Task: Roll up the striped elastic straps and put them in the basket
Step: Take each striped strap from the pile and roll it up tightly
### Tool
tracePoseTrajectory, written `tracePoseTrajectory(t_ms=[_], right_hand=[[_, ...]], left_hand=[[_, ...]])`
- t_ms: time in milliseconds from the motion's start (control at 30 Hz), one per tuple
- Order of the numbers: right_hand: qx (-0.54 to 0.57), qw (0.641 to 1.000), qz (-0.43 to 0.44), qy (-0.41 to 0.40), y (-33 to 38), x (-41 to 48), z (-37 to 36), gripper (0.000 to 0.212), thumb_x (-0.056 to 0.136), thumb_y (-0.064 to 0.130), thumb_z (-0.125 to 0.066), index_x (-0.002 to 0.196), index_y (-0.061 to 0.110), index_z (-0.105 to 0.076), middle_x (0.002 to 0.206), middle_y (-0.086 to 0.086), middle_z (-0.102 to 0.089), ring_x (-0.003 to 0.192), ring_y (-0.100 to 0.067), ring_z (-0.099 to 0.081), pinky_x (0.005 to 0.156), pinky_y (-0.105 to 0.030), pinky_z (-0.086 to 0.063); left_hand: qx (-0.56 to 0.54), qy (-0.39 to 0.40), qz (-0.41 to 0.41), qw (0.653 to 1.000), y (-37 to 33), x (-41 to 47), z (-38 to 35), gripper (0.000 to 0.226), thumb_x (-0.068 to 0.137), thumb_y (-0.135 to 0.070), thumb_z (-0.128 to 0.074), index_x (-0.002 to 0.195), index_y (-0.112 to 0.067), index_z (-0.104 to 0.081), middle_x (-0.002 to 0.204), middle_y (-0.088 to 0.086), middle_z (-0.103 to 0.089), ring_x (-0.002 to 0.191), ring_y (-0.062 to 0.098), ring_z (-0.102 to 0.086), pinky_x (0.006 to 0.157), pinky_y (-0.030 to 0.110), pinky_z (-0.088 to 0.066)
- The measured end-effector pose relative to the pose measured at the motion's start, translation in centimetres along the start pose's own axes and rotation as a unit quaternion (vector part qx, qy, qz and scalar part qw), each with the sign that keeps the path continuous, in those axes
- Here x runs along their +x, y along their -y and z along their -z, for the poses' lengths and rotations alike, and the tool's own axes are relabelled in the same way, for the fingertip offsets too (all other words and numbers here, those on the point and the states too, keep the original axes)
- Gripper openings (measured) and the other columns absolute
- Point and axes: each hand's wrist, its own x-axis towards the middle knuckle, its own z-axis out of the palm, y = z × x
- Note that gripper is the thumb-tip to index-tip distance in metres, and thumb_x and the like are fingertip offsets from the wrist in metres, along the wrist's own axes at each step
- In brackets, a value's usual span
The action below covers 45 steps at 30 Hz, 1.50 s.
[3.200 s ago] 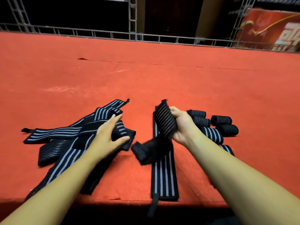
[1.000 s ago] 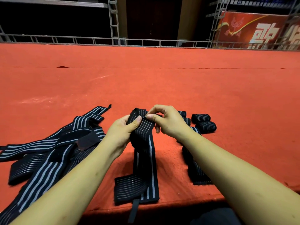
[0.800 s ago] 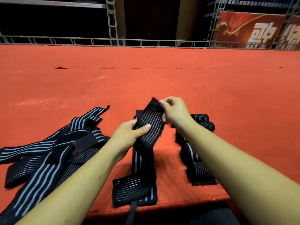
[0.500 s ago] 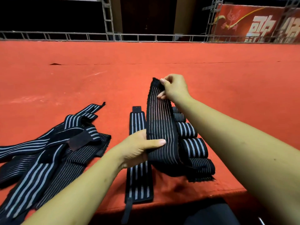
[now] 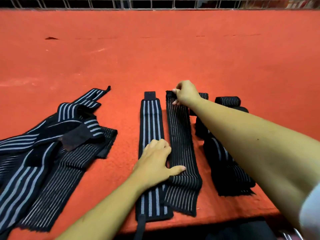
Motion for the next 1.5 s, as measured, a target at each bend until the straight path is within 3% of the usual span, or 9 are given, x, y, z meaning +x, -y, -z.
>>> tracePoseTrajectory(t_ms=[133, 200, 267, 367, 567, 1000, 1167, 1333, 1500], right_hand=[[-0.06, 0.998, -0.011, 0.021, -1.4, 2.8, -2.1, 0.012, 0.1, 0.004, -0.053, 0.103, -0.003, -0.062, 0.07, -0.009, -0.061, 0.034, -0.007, -0.059, 0.038, -0.018, -0.047], [-0.103, 0.994, -0.02, 0.041, -2.3, 3.3, -3.2, 0.017, 0.1, 0.012, -0.057, 0.103, -0.002, -0.064, 0.065, -0.01, -0.068, 0.059, -0.017, -0.071, 0.062, -0.028, -0.059], [-0.129, 0.991, -0.011, 0.041, -2.9, 3.2, -3.8, 0.024, 0.098, 0.018, -0.06, 0.114, 0.0, -0.061, 0.097, -0.019, -0.071, 0.091, -0.03, -0.07, 0.087, -0.036, -0.055], [-0.119, 0.991, 0.004, 0.053, -2.6, 1.8, -3.4, 0.053, 0.093, 0.021, -0.066, 0.14, 0.011, -0.043, 0.138, -0.02, -0.039, 0.097, -0.031, -0.059, 0.093, -0.03, -0.047], [-0.229, 0.962, 0.051, 0.138, -3.2, -3.6, -3.8, 0.058, 0.098, 0.024, -0.056, 0.148, 0.003, -0.034, 0.161, -0.021, -0.014, 0.146, -0.034, -0.028, 0.121, -0.037, -0.023], [-0.231, 0.962, 0.099, 0.106, 3.0, -11.6, -6.0, 0.038, 0.096, 0.028, -0.052, 0.126, 0.004, -0.05, 0.129, -0.02, -0.048, 0.118, -0.037, -0.052, 0.102, -0.041, -0.044], [-0.146, 0.971, 0.119, 0.144, 8.7, -14.8, -10.8, 0.03, 0.094, 0.025, -0.058, 0.103, -0.003, -0.065, 0.107, -0.025, -0.066, 0.102, -0.036, -0.061, 0.083, -0.035, -0.05], [-0.01, 0.977, 0.017, 0.213, 10.8, -17.3, -15.8, 0.027, 0.088, 0.019, -0.066, 0.063, 0.012, -0.056, 0.061, -0.008, -0.061, 0.055, -0.027, -0.061, 0.045, -0.028, -0.044], [-0.024, 0.988, -0.027, 0.148, 10.3, -17.9, -18.3, 0.021, 0.077, 0.034, -0.072, 0.083, 0.015, -0.064, 0.091, -0.01, -0.072, 0.083, -0.03, -0.068, 0.068, -0.034, -0.051]], left_hand=[[0.021, -0.02, -0.019, 0.999, 0.1, -0.1, -0.3, 0.057, 0.078, -0.079, -0.053, 0.077, -0.024, -0.04, 0.104, -0.015, -0.035, 0.098, 0.009, -0.031, 0.09, 0.023, -0.026], [0.022, -0.023, -0.02, 0.999, 0.2, -0.2, -0.4, 0.058, 0.077, -0.08, -0.052, 0.075, -0.024, -0.039, 0.105, -0.015, -0.035, 0.098, 0.008, -0.031, 0.091, 0.022, -0.025], [0.025, -0.024, -0.021, 0.999, 0.2, -0.1, -0.4, 0.059, 0.076, -0.081, -0.051, 0.075, -0.023, -0.041, 0.104, -0.016, -0.034, 0.097, 0.008, -0.031, 0.09, 0.022, -0.025], [0.024, -0.031, -0.027, 0.999, 0.2, -0.1, -0.5, 0.06, 0.076, -0.082, -0.05, 0.074, -0.023, -0.043, 0.102, -0.016, -0.033, 0.096, 0.007, -0.03, 0.089, 0.022, -0.026], [-0.078, -0.067, -0.009, 0.995, 0.0, -0.6, -0.2, 0.045, 0.076, -0.064, -0.061, 0.075, -0.024, -0.041, 0.1, -0.012, -0.033, 0.101, 0.01, -0.035, 0.09, 0.022, -0.033], [-0.121, -0.24, 0.067, 0.961, 4.7, -3.9, 7.5, 0.008, 0.085, -0.012, -0.064, 0.087, -0.013, -0.056, 0.091, 0.002, -0.05, 0.089, 0.023, -0.052, 0.086, 0.038, -0.043], [0.136, -0.295, 0.245, 0.914, 11.7, -9.2, 10.6, 0.027, 0.081, -0.021, -0.072, 0.101, -0.009, -0.06, 0.103, 0.015, -0.052, 0.1, 0.036, -0.048, 0.087, 0.05, -0.036], [0.14, -0.255, 0.325, 0.9, 14.4, -13.2, 7.7, 0.046, 0.083, -0.042, -0.075, 0.104, -0.004, -0.057, 0.104, 0.018, -0.052, 0.1, 0.04, -0.048, 0.089, 0.056, -0.042], [0.078, -0.23, 0.32, 0.916, 14.5, -13.3, 7.9, 0.055, 0.084, -0.058, -0.066, 0.116, -0.013, -0.058, 0.114, 0.009, -0.059, 0.112, 0.034, -0.047, 0.098, 0.049, -0.036]])
